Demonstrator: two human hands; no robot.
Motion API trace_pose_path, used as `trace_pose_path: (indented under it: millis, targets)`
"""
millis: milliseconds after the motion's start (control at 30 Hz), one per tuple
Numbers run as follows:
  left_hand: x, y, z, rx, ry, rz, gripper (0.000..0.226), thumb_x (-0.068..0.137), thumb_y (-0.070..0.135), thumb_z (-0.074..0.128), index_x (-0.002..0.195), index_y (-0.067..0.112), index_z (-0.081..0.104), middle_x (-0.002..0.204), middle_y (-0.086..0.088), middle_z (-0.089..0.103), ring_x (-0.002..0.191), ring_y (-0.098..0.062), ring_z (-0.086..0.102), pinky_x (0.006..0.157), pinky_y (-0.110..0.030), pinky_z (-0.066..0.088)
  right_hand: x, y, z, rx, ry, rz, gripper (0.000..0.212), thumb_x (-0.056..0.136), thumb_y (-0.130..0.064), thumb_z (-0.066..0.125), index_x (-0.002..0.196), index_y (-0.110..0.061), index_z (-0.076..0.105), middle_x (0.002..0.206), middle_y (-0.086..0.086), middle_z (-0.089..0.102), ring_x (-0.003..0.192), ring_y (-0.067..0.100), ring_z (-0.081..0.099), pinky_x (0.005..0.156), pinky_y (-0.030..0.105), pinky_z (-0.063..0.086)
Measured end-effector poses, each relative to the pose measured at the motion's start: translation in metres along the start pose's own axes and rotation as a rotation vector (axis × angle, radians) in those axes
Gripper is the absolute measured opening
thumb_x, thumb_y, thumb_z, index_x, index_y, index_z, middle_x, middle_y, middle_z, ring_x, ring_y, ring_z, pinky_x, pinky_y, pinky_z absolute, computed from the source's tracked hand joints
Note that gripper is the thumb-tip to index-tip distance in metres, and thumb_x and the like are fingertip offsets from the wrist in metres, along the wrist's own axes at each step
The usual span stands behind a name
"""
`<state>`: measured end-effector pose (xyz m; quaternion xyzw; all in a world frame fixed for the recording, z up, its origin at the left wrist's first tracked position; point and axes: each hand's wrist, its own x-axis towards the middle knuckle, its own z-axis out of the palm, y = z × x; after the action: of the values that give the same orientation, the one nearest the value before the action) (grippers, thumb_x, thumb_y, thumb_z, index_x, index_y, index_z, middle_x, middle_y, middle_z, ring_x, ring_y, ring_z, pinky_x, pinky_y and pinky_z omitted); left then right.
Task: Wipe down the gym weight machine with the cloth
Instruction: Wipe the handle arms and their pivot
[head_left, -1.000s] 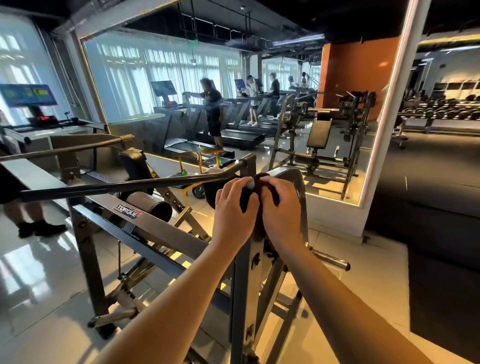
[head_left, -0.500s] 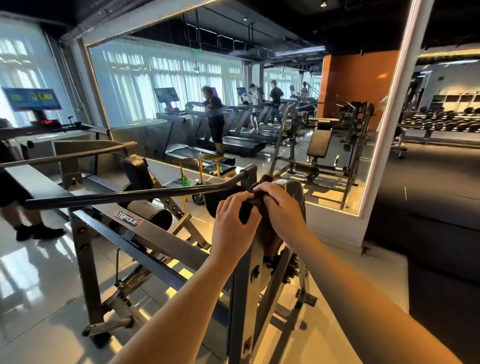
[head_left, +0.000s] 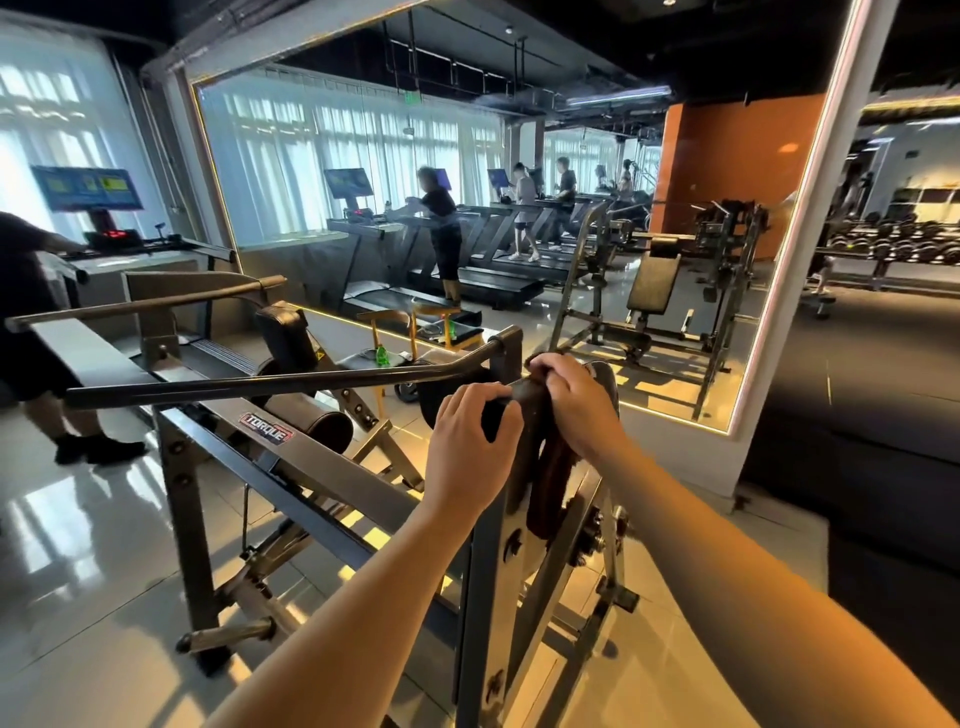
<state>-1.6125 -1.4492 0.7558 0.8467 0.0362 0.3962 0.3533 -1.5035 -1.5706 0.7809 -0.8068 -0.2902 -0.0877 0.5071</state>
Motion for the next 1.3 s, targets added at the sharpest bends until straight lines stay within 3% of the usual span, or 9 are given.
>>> trace_pose_path:
  millis: [300, 500, 733, 800, 900, 1000, 1167, 1233, 1300]
  targets:
    - [-0.002, -0.001, 0.007, -0.016, 0.058, 0.004, 0.022, 0.099, 0.032, 0.058, 0.117, 0.021, 0.064, 0.109, 0.012, 0.063, 0.106, -0.008, 0.054, 0.089, -0.013, 0.038, -0.029, -0.019, 0.011, 0.212, -0.073, -0.087, 0.032, 0.105, -0.015, 0.038, 0.109, -0.025, 0.068, 0.111, -0.007, 0.065, 0.107, 0.009, 0.060, 0.092, 0.031, 0.051]
    - [-0.004, 0.003, 0.004, 0.008, 0.046, -0.007, 0.023, 0.100, 0.032, 0.056, 0.119, 0.022, 0.064, 0.116, 0.012, 0.064, 0.111, -0.002, 0.050, 0.087, 0.001, 0.029, -0.004, -0.011, 0.009, 0.086, 0.073, 0.031, 0.031, 0.104, -0.014, 0.038, 0.113, -0.019, 0.068, 0.111, -0.003, 0.062, 0.111, 0.015, 0.056, 0.094, 0.032, 0.044]
    - [-0.004, 0.005, 0.003, 0.062, 0.051, 0.010, 0.023, 0.101, 0.033, 0.055, 0.121, 0.024, 0.064, 0.116, 0.013, 0.063, 0.108, 0.002, 0.046, 0.082, 0.000, 0.030, -0.034, -0.021, 0.014, 0.029, 0.049, -0.212, 0.029, 0.104, -0.010, 0.041, 0.105, -0.023, 0.067, 0.100, -0.018, 0.063, 0.101, -0.011, 0.052, 0.090, 0.011, 0.037]
    - [-0.003, 0.004, 0.002, 0.084, 0.044, 0.015, 0.023, 0.101, 0.033, 0.055, 0.121, 0.026, 0.064, 0.118, 0.015, 0.062, 0.110, 0.004, 0.045, 0.081, -0.003, 0.031, -0.016, -0.005, 0.007, -0.047, 0.078, -0.161, 0.030, 0.102, -0.013, 0.041, 0.109, -0.024, 0.068, 0.104, -0.014, 0.064, 0.104, -0.007, 0.052, 0.098, 0.023, 0.041]
    - [-0.003, 0.001, 0.005, 0.121, 0.071, 0.040, 0.022, 0.101, 0.031, 0.055, 0.118, 0.024, 0.066, 0.117, 0.013, 0.065, 0.114, -0.003, 0.047, 0.084, -0.009, 0.035, -0.011, 0.006, 0.014, -0.042, 0.196, -0.039, 0.031, 0.103, -0.019, 0.039, 0.113, -0.027, 0.067, 0.112, -0.010, 0.065, 0.115, 0.014, 0.053, 0.103, 0.039, 0.043]
    - [-0.003, -0.002, 0.012, 0.185, 0.125, 0.099, 0.023, 0.100, 0.033, 0.052, 0.115, 0.022, 0.066, 0.116, 0.009, 0.066, 0.117, -0.010, 0.048, 0.089, -0.020, 0.043, -0.031, 0.005, 0.028, -0.083, 0.201, -0.117, 0.027, 0.105, -0.019, 0.043, 0.119, -0.026, 0.065, 0.124, -0.008, 0.063, 0.121, 0.019, 0.044, 0.093, 0.012, 0.027]
    - [-0.010, 0.003, 0.022, 0.421, 0.226, 0.179, 0.027, 0.100, 0.032, 0.044, 0.115, 0.022, 0.064, 0.118, 0.006, 0.060, 0.121, -0.021, 0.047, 0.102, -0.045, 0.045, -0.016, 0.029, 0.005, 0.004, 0.177, -0.123, 0.025, 0.106, -0.022, 0.049, 0.127, -0.025, 0.062, 0.130, -0.001, 0.049, 0.118, 0.015, 0.047, 0.100, 0.023, 0.041]
    - [-0.019, 0.005, 0.028, 0.551, 0.269, 0.201, 0.030, 0.096, 0.025, 0.053, 0.124, 0.022, 0.060, 0.130, 0.006, 0.054, 0.130, -0.025, 0.041, 0.113, -0.054, 0.036, -0.014, 0.035, 0.003, 0.123, 0.171, -0.001, 0.025, 0.107, -0.023, 0.049, 0.129, -0.025, 0.059, 0.130, 0.000, 0.046, 0.116, 0.011, 0.049, 0.092, 0.010, 0.040]
    - [-0.029, 0.006, 0.039, 0.688, 0.268, 0.219, 0.045, 0.091, 0.019, 0.057, 0.136, 0.021, 0.054, 0.144, 0.000, 0.047, 0.137, -0.029, 0.035, 0.120, -0.056, 0.024, -0.028, 0.034, 0.008, 0.127, 0.162, -0.124, 0.024, 0.104, -0.022, 0.054, 0.128, -0.024, 0.060, 0.125, -0.002, 0.052, 0.109, 0.005, 0.050, 0.085, 0.003, 0.035]
